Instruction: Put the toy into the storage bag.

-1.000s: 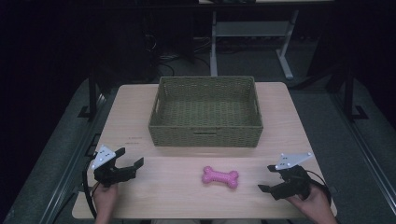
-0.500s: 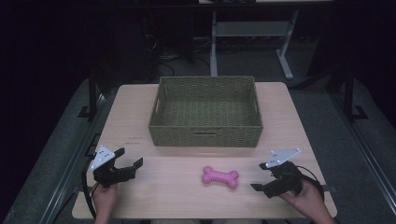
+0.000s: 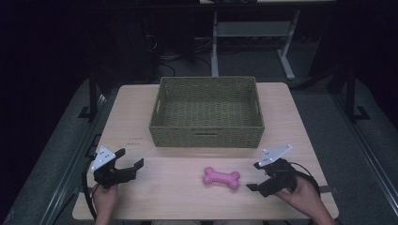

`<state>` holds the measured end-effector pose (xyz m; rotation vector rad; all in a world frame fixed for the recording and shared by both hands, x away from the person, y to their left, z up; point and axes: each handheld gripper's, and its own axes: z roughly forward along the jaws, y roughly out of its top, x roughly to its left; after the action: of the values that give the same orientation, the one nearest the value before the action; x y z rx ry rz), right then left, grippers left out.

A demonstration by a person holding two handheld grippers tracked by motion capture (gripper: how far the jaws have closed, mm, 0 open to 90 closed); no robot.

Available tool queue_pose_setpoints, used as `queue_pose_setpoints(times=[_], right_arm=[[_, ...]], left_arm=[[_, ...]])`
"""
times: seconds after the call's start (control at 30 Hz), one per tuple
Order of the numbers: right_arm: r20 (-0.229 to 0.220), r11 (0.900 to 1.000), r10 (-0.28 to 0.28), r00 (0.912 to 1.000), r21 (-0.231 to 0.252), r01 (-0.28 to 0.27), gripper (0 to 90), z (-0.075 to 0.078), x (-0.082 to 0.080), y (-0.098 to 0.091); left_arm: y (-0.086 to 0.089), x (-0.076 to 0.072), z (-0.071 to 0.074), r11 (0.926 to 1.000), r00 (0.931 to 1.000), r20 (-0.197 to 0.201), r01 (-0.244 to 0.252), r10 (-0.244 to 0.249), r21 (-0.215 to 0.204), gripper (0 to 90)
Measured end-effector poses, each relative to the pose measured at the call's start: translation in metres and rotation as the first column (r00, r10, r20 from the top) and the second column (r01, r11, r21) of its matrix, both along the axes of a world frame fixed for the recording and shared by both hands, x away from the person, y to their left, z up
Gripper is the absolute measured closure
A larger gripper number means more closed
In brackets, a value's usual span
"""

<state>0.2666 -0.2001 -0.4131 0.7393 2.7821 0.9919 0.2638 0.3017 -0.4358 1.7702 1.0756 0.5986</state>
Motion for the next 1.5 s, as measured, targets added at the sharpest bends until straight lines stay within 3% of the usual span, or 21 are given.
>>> queue_pose_setpoints(times=[0.63, 0.93, 1.5], right_arm=[[-0.013, 0.9934, 0.107, 0.9942, -0.041, -0.107, 20.1, 0.007, 0.010, 0.031], [-0.024, 0.9831, 0.171, 0.9850, -0.063, -0.172, 20.6, 0.009, 0.015, 0.052], [-0.045, 0.9649, 0.239, 0.9699, -0.100, -0.243, 24.4, 0.007, 0.029, 0.077]], left_arm=[[0.001, 0.000, 0.000, 1.0000, 1.0000, -0.001, -0.003, 0.003, -0.003, 12.8], [0.002, 0.000, 0.000, 1.0000, 1.0000, 0.002, -0.006, 0.006, -0.004, 12.8], [0.003, 0.000, 0.001, 0.9999, 1.0000, 0.001, -0.007, 0.007, -0.008, 12.8]])
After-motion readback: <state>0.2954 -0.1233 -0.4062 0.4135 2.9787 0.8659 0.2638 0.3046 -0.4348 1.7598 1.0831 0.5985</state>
